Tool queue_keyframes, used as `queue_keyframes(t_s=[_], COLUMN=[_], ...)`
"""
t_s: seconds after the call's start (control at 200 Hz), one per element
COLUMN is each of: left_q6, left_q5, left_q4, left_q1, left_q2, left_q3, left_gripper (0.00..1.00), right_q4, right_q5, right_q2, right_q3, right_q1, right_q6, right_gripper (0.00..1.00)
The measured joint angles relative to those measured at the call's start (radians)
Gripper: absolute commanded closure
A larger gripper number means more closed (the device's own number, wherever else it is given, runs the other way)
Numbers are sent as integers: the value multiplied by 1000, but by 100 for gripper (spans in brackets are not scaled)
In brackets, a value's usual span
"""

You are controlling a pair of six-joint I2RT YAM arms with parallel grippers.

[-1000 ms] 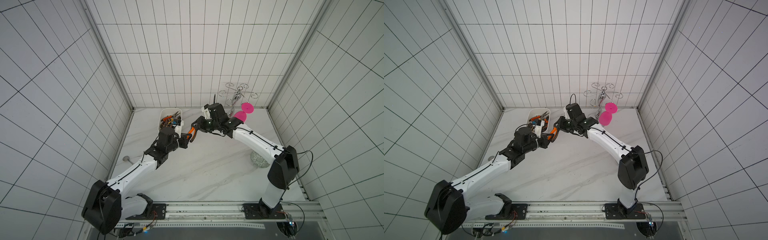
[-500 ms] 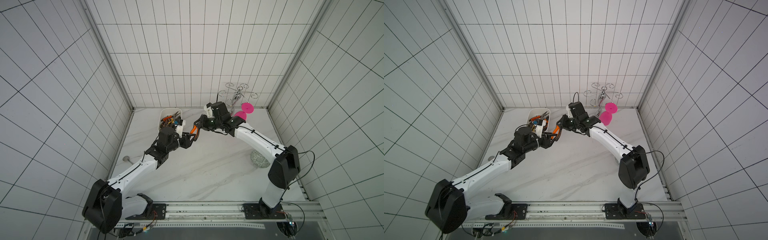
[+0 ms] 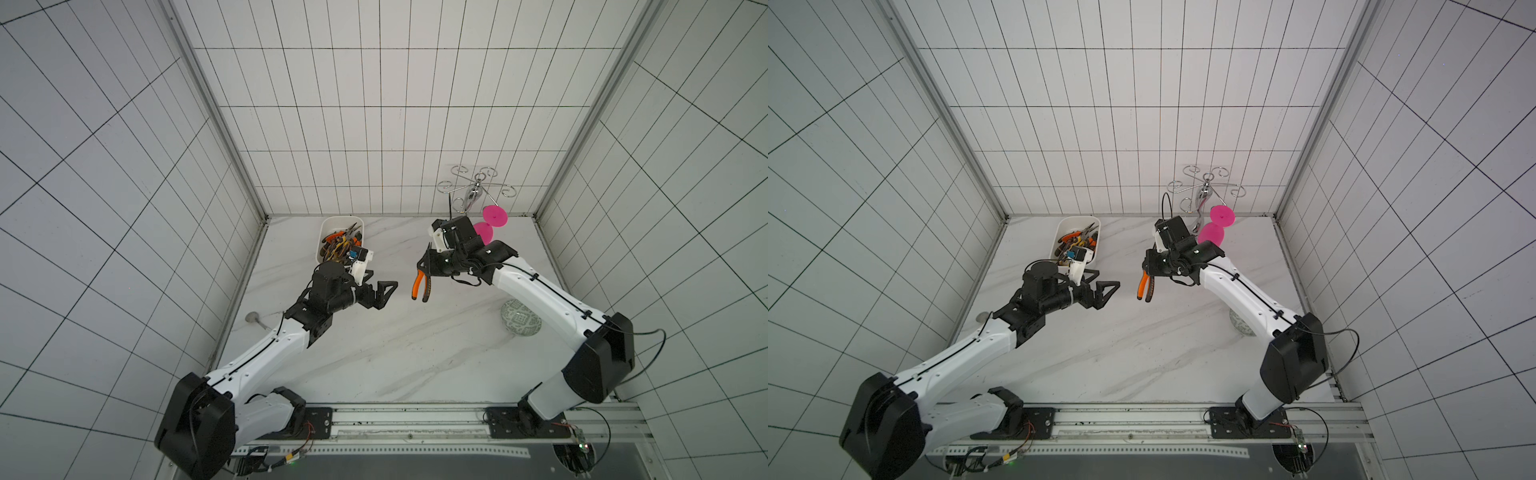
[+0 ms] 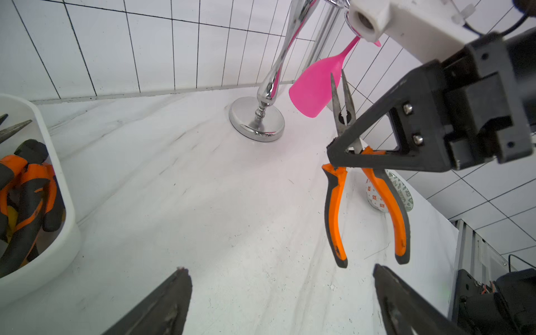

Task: Take the pliers out of the storage box
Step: Pick up the pliers from the storage box, then place the pliers at the center of the board.

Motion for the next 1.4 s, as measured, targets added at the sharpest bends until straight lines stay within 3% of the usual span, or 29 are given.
queue_keyframes(t_s=[0.215,0.39,0.555,0.735,0.999,1.184,1.404], left_q6=[110,174,230,277,288,280,219], left_q5=[12,17,29,26,-13,-62,-137], left_q4=[-19,-21,-23,-53,-85,-94,-102], left_q1=[0,-5,-11,-11,-11,-11,13], left_q2=[0,11,18,-6,-48,-62,-83], left_q3=[-8,-8,-14,-42,-53,-53,-53], left_gripper=[1,1,1,1,1,1,1], right_q4=[-167,-304,-422,-490,-506,-506,-502], right_q5=[175,397,589,702,738,717,634], right_q2=[-37,-12,167,342,460,537,533], right_q3=[-140,-161,-137,-55,35,57,71], right_q1=[-11,-18,-37,-73,-106,-122,-122], right_q6=[-55,-57,-54,-54,-59,-77,-74], right_gripper=[100,100,100,100,94,68,54])
